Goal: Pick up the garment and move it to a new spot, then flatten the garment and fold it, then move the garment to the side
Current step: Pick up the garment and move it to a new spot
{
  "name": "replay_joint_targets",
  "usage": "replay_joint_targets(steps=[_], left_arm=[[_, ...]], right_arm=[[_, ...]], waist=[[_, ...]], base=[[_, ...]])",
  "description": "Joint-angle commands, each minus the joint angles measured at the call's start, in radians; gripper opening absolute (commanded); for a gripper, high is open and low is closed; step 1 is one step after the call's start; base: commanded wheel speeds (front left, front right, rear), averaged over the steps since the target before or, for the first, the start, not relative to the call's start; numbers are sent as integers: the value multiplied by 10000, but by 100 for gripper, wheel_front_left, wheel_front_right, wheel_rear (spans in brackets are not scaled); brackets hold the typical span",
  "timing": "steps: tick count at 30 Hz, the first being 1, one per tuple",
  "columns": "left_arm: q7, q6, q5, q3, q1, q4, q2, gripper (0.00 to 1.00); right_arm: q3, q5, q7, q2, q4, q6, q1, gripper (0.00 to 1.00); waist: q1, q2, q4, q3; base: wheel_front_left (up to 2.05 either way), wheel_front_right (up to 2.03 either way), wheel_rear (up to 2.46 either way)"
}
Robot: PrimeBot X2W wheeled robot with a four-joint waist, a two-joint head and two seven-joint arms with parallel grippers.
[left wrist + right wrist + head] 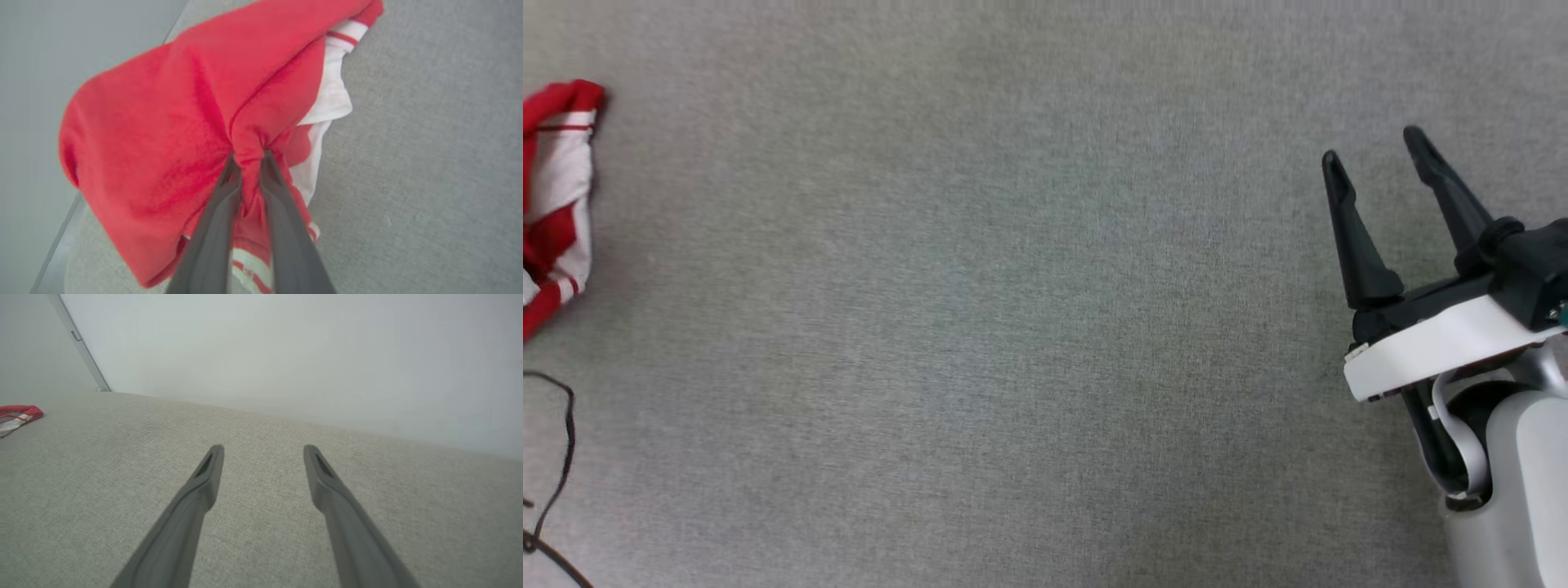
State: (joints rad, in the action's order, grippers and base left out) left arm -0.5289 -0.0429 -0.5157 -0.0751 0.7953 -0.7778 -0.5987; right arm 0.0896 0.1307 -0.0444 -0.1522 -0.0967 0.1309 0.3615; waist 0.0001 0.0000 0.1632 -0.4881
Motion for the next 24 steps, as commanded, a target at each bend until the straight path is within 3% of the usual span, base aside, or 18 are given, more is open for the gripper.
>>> replay_joint_targets(steps=[1,7,14,19,24], left_arm=[[157,45,90,14,110,60,-80,0],[2281,18,681,211,452,359,-253,0],[4805,-196,916,379,843,438,135,0],[5710,-333,802,581,603,657,853,0],[5986,-178,688,853,-381,1597,1707,0]], right_arm=[[-13,17,46,49,26,-3,-111,100],[-82,113,168,230,243,-3,-458,100],[-447,123,201,487,355,-3,-1104,100],[-507,204,156,647,400,-3,-1537,100],[-432,185,128,719,520,-3,-1851,100]], waist=[[-1,0,87,323],[-1,0,108,1292],[-1,0,-23,2455],[-1,0,-406,3138],[-1,0,-1113,3643]], base=[[0,0,0],[0,0,0],[0,0,0],[0,0,0],[0,0,0]])
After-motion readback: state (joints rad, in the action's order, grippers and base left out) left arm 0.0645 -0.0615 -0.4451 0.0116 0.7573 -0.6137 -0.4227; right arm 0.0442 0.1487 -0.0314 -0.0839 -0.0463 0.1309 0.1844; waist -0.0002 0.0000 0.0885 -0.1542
